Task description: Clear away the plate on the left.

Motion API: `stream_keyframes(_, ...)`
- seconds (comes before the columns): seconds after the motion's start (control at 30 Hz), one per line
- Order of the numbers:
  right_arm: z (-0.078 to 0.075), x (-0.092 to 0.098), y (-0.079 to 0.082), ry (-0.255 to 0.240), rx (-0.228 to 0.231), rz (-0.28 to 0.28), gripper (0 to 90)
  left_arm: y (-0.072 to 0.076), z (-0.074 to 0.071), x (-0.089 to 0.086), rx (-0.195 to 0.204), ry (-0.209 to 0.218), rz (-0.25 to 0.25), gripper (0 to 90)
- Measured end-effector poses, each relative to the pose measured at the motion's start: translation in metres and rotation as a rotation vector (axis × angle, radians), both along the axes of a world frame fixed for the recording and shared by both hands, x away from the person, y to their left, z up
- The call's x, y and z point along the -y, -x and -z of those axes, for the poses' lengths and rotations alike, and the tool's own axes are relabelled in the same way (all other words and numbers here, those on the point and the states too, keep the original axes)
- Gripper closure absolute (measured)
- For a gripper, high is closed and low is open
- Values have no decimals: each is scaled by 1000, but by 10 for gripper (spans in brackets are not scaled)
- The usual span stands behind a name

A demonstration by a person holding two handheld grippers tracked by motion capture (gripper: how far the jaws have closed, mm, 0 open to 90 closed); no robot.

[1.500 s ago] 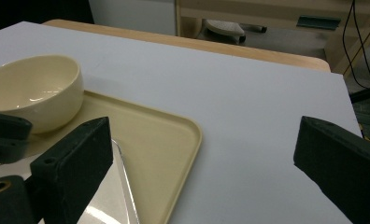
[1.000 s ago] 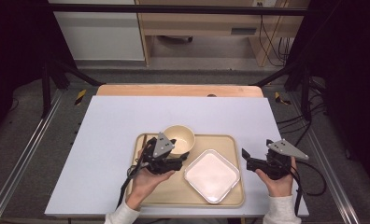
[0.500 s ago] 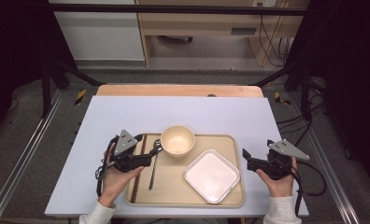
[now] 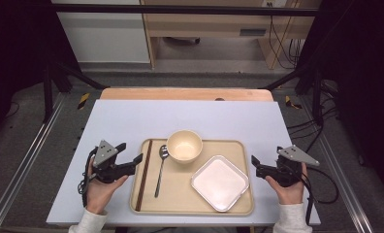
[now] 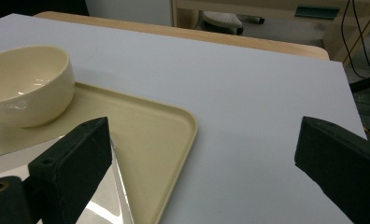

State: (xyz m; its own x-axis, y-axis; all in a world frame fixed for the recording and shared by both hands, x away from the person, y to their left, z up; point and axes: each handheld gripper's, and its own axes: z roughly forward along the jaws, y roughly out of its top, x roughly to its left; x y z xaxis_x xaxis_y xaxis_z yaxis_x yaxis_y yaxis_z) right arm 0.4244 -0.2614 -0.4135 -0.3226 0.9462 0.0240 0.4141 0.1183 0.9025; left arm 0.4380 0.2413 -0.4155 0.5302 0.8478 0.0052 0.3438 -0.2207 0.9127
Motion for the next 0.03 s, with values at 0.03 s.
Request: stream_keyframes(0.03,0,1,0,0,4,1,46,0,0,0,0,0,0,263)
